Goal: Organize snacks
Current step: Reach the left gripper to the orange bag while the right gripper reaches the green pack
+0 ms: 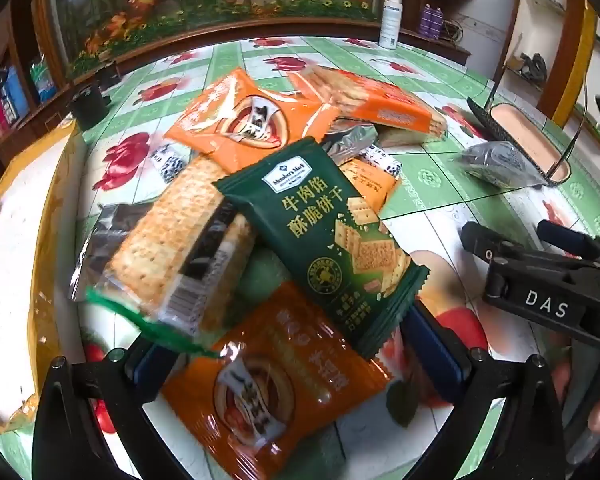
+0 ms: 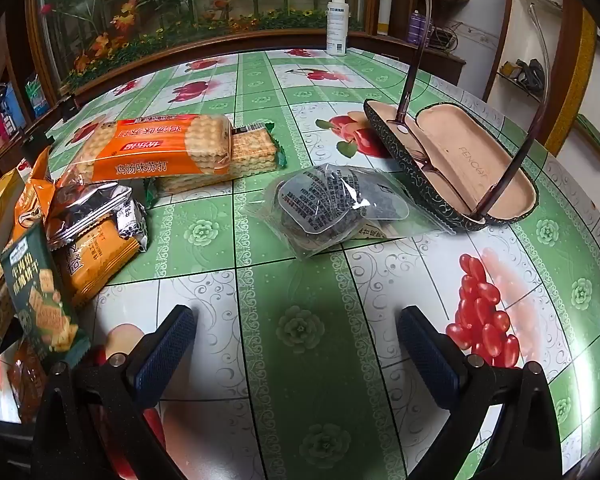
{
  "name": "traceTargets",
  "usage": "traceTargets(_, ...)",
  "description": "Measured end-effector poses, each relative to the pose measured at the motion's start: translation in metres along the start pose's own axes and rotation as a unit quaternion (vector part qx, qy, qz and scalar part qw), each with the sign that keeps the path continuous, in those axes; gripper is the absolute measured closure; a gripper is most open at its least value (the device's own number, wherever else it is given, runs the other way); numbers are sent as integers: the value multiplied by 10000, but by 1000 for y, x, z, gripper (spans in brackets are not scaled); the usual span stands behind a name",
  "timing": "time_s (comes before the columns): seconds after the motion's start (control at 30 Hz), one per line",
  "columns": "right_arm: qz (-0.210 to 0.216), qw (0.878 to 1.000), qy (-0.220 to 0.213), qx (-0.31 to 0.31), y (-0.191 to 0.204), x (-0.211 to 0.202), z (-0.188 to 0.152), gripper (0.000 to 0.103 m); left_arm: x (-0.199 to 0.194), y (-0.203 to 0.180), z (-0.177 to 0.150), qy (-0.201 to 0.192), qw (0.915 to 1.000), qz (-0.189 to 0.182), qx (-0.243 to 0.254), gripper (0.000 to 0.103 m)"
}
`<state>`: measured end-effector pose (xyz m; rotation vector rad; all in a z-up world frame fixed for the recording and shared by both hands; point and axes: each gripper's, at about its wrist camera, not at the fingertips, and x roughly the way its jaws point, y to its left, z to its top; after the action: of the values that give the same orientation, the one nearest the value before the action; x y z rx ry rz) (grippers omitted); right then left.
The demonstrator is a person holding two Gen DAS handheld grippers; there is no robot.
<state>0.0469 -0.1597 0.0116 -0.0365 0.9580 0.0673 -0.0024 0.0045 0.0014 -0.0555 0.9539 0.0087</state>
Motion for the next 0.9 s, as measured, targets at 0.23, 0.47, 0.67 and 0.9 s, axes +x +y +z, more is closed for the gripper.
traceTargets(0.23, 691, 9974, -13, 180, -20, -7, -2, 1, -9, 39, 0, -143, 9940, -895, -609, 0)
traceTargets(0.47, 1675, 9826, 128, 791, -46, -23, -10, 1, -43, 33, -18, -197, 9900, -1274, -565, 0)
traceTargets(0.67, 1637, 9858, -208, 301, -47, -52, -15, 2, -78, 46, -30, -58, 9921, -1171, -451, 0)
traceTargets(0.9, 2281, 9736, 41, -103, -16, -49, -26, 8, -79, 67, -58, -117, 9934, -954, -634, 19)
